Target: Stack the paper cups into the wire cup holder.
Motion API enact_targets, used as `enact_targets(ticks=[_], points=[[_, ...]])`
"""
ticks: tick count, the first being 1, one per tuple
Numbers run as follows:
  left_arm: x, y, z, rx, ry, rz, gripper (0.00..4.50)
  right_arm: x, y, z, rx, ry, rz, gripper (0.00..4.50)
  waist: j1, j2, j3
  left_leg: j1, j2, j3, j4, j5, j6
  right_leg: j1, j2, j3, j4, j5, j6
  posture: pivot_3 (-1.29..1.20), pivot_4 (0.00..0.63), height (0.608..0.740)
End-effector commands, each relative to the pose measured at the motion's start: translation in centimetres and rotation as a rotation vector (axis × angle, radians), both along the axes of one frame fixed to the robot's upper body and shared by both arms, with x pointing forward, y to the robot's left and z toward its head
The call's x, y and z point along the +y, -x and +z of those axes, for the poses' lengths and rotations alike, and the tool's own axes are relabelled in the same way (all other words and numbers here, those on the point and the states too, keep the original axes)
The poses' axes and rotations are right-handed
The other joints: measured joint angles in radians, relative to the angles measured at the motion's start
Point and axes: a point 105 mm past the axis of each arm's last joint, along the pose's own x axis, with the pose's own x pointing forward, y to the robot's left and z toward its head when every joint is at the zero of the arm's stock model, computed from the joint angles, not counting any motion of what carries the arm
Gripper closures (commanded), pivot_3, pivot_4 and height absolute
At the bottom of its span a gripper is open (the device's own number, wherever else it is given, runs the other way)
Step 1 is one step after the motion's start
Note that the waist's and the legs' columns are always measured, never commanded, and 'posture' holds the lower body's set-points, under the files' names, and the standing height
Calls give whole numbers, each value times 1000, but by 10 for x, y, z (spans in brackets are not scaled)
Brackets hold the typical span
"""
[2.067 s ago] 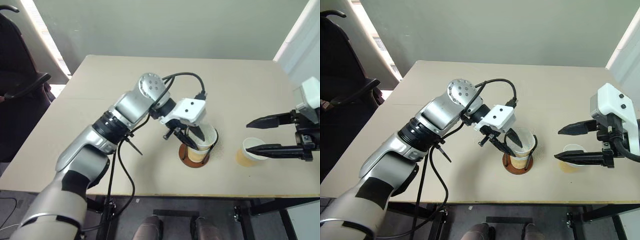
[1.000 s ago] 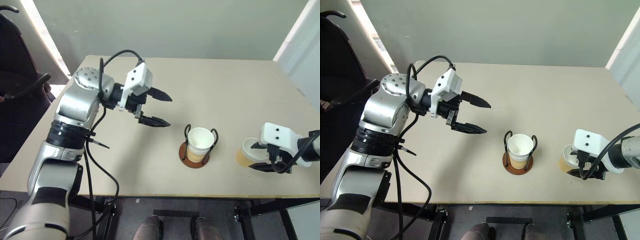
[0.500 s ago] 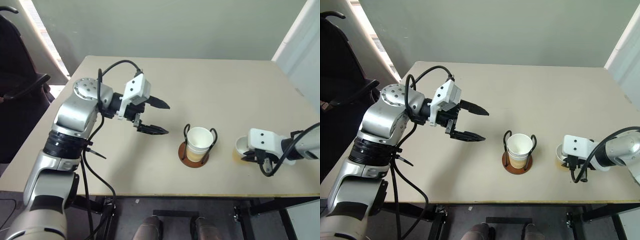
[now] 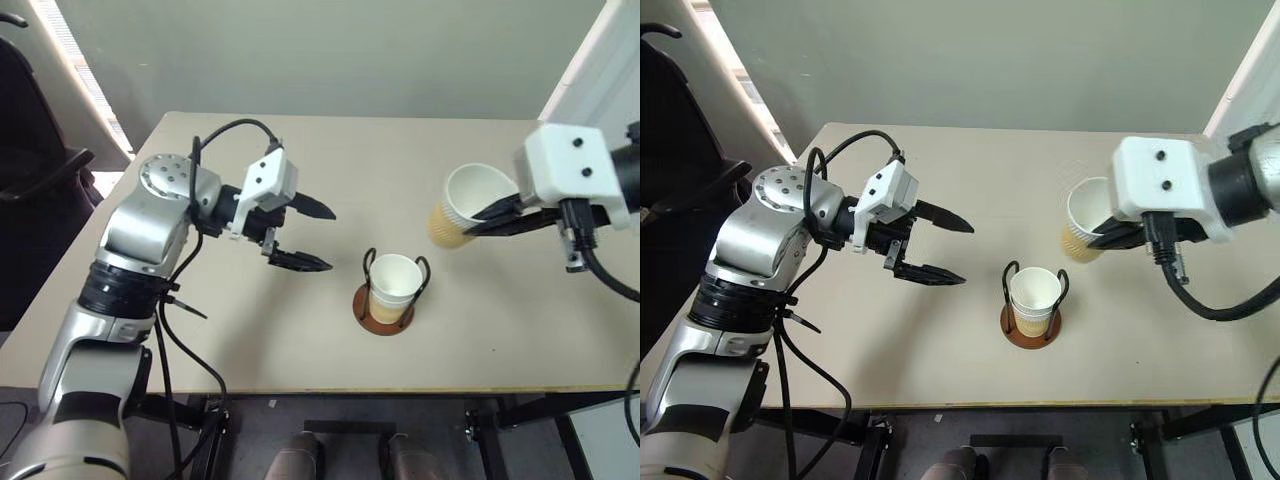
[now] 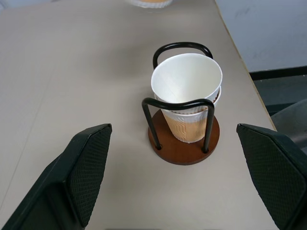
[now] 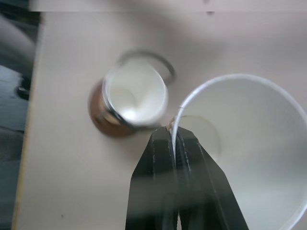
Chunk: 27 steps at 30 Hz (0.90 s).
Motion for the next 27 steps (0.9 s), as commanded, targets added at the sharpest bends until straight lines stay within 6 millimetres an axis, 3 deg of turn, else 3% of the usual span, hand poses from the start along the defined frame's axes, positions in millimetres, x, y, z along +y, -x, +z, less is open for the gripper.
enact_targets(ticks=[1,19,22,25,27], points=[[-6,4,11,-51,3,-36,0,10,3,2,5,46,70,4466,1,0,0,0,0,0,0,0,0,0,0,0,0,0,0,0,150,740],[-7,4,15,-60,2,-31,0,33,-4,-50,71,129,224,4466,0,0,0,0,0,0,0,1,-1,0,0,-1,0,1,1,0,150,740],[-8,3,15,-61,3,-33,0,35,-14,-60,41,158,216,4466,-1,0,0,0,0,0,0,1,-2,0,0,-1,1,1,0,0,150,740],[-9,3,15,-62,3,-35,0,35,-20,-61,20,174,208,3871,0,0,0,0,0,0,0,1,-2,0,0,-1,1,2,1,0,150,740],[-9,3,15,-63,1,-36,0,37,-23,-58,8,164,202,3200,-1,0,0,0,0,0,0,1,-2,0,0,-1,1,2,1,0,150,740]])
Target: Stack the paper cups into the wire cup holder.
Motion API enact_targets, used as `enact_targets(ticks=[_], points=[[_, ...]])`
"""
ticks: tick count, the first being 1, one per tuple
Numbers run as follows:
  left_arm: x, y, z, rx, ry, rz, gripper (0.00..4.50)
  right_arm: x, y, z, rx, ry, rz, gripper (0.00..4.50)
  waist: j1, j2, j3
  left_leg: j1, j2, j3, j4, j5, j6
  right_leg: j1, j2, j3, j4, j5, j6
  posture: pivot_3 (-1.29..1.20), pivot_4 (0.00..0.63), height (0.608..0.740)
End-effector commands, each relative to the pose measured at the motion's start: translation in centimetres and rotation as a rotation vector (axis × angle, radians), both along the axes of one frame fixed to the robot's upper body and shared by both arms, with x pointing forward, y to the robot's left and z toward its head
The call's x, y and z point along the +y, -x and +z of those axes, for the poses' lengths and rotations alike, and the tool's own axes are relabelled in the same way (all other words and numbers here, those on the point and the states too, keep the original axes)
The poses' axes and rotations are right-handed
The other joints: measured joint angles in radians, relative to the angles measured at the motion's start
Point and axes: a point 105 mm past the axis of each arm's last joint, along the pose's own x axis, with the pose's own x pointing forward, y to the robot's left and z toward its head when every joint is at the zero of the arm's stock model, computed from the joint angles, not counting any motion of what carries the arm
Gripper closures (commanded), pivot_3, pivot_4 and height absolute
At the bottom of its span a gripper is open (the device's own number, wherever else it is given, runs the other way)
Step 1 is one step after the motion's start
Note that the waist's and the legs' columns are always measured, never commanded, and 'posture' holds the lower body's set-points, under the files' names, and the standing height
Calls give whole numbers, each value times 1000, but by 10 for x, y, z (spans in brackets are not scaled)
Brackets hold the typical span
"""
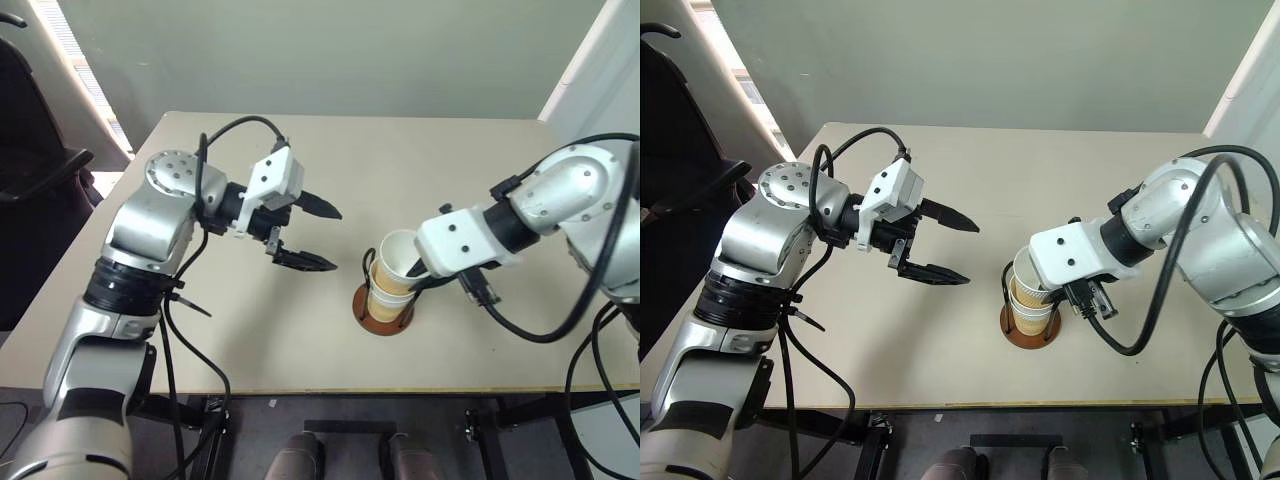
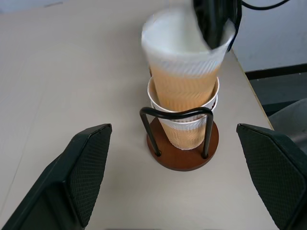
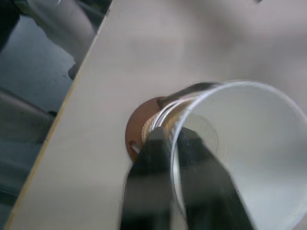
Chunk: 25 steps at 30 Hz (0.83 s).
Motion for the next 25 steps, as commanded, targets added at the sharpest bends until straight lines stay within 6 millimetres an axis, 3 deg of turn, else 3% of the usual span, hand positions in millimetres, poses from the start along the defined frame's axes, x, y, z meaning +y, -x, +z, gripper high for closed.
enact_targets(ticks=[1,4,9,14,18,21,25], points=[[-2,2,12,-54,4,-14,0,3,-6,14,-70,-25,-11,2834,0,0,0,0,0,0,0,0,0,0,0,0,0,0,0,0,150,740],[-1,3,11,-52,2,-14,0,6,-6,36,-57,-114,-42,1881,-1,0,0,0,0,0,0,0,0,0,0,0,0,0,0,0,150,740],[3,2,9,-55,-2,4,0,-12,-13,82,-50,-313,-209,1881,2,0,0,-1,0,0,-1,0,0,-1,0,0,-1,-2,-3,0,150,740],[23,-12,14,-75,27,118,0,-55,-35,93,-119,-501,-455,1881,5,0,0,-1,0,-1,-1,-1,-1,0,0,0,-1,-3,-5,0,150,740],[49,-28,24,-83,103,265,0,-95,-52,81,-141,-636,-672,1881,6,0,0,0,0,-1,-1,0,-3,-1,0,0,0,2,3,0,150,740],[72,-41,16,-58,153,413,0,-122,-56,51,-94,-684,-826,1881,5,0,0,1,0,-1,-4,1,-4,-1,0,0,0,3,5,0,150,740],[97,-45,0,-18,179,541,0,-135,-60,34,-98,-765,-942,1881,5,1,0,1,0,0,-5,1,-4,-2,0,1,0,3,5,0,150,740]])
